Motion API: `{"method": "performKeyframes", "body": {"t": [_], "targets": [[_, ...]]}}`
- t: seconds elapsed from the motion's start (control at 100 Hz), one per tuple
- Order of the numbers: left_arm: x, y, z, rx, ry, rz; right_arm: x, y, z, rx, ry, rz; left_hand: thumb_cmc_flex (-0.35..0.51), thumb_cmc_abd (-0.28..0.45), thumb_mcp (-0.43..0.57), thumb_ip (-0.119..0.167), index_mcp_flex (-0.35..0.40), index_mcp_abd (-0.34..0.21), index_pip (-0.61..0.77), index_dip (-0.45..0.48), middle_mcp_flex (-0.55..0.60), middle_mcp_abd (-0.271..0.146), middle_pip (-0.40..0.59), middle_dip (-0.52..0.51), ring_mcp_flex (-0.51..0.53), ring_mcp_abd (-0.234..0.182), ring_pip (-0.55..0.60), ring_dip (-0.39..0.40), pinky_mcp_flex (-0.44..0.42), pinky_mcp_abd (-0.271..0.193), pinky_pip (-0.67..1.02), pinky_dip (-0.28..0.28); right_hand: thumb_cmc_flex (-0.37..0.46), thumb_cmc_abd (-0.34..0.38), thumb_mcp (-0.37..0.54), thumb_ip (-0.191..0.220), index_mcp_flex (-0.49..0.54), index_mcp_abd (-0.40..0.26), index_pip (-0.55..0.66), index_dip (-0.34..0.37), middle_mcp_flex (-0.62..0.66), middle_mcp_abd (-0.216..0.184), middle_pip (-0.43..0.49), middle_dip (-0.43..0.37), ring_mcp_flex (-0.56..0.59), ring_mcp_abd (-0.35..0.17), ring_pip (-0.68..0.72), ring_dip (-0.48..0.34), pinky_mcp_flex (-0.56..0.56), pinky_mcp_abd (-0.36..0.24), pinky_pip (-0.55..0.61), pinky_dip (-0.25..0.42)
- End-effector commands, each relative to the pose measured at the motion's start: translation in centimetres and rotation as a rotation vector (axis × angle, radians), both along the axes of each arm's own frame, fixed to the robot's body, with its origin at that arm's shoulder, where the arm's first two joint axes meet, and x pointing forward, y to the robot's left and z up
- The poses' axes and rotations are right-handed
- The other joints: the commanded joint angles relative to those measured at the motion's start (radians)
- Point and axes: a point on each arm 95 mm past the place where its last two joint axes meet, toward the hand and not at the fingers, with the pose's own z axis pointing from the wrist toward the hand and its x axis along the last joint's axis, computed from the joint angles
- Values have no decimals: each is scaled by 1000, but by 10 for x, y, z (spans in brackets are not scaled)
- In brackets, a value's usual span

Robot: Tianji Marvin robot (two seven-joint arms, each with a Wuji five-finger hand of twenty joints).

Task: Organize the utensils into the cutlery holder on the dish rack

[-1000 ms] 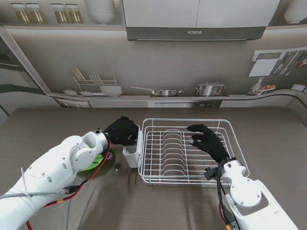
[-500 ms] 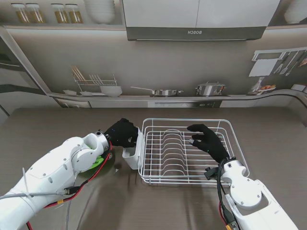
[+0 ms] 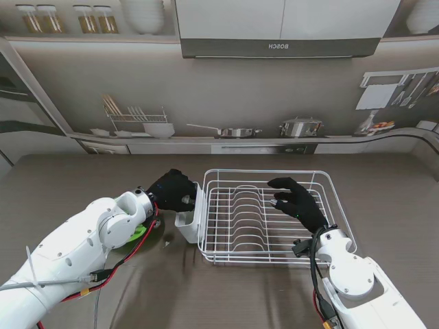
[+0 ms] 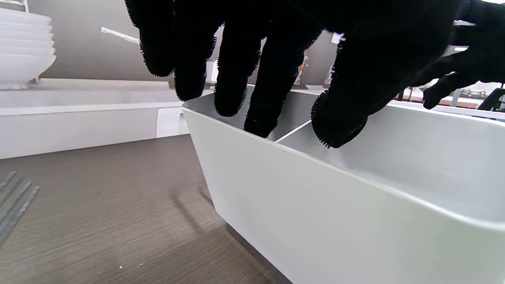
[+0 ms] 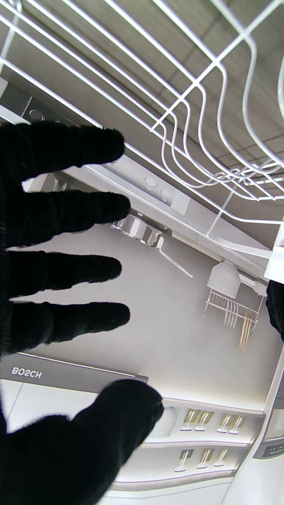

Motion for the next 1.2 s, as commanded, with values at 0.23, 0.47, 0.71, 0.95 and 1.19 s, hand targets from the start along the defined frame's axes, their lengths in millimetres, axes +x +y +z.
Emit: {"method": "performKeyframes", "body": {"t": [0.23,0.47,0.71,0.95,1.19], "targets": [[-4,9,10,10,-25,15,-2,4,-1,4,8,17,-39,32,1,29,-32,31,-40,-35,-22,23,-19,-15,-4,17,5,16,-31,-16,-40,-12,-20,17,-11,32,-22,-1,1,-20,-3,-5,-8,-3,19,-11,-11,4,6,-27,1,17],[-13,29,18,6,-61,63,-1,4,-1,5,7,15,-49,44,-8,29,-55,34,-53,-50,-22,23,-20,-16,-4,17,3,16,-27,-12,-43,-10,-20,18,-11,32,-21,0,1,-20,-2,-4,-8,-3,20,-11,-11,4,6,-27,1,18],[-18,56,22,-5,-64,145,-2,6,-2,2,13,25,-36,52,-12,32,-108,40,-88,-76,-21,28,-22,-18,-4,23,3,16,-28,-10,-47,-8,-21,21,-11,32,-24,0,1,-20,1,-5,-8,-3,20,-10,-11,4,5,-28,-1,18],[-16,78,15,11,-36,209,-2,5,-1,2,12,19,-15,35,2,33,-158,51,-128,-113,-23,30,-23,-19,-8,24,-1,16,-32,-11,-58,-7,-19,17,-9,32,-23,0,1,-20,3,-3,-8,-3,20,-10,-12,4,6,-27,-2,19],[-9,90,13,80,15,216,-2,4,-1,0,13,18,0,6,41,28,-191,72,-149,-145,-32,26,-25,-21,-10,18,-4,15,-32,-14,-64,-5,-19,19,-10,32,-24,-2,1,-20,4,-3,-8,-2,21,-11,-12,4,7,-27,-2,20]]}}
